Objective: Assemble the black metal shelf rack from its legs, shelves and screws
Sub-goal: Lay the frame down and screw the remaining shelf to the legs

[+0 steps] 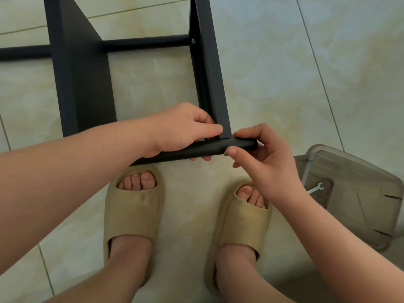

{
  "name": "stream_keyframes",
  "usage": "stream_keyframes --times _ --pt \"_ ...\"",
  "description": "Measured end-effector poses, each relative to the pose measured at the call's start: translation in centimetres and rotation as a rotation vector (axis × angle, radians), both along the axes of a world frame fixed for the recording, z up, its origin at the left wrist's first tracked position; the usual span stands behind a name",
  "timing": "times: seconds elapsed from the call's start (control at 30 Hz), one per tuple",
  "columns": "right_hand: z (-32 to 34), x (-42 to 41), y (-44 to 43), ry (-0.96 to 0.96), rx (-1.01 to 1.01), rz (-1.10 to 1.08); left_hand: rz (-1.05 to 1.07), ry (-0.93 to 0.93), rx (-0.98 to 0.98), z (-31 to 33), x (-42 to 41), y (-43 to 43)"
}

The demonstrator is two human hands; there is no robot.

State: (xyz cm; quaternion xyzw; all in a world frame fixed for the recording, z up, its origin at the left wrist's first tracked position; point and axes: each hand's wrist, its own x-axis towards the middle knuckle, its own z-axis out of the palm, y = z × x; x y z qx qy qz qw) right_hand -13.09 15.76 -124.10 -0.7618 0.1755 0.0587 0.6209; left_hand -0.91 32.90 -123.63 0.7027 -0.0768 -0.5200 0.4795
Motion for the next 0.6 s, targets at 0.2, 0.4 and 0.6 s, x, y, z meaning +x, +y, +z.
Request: stream_keyframes --times 0.2,0.4,0.6 --pt "0.1 -1.0 -0.8 -0.189 -0.486 0.227 -0.021 -0.016 0.011 0.0 0.1 0.0" --pt "-0.4 -2.3 0.4 -0.42 -0.917 0.164 -0.029 0.017 0.004 0.0 0.3 0.1" --pt "-0.3 -1.0 0.4 -0.578 -0.831 0.235 -0.033 0.035 0.004 0.0 0.3 0.1"
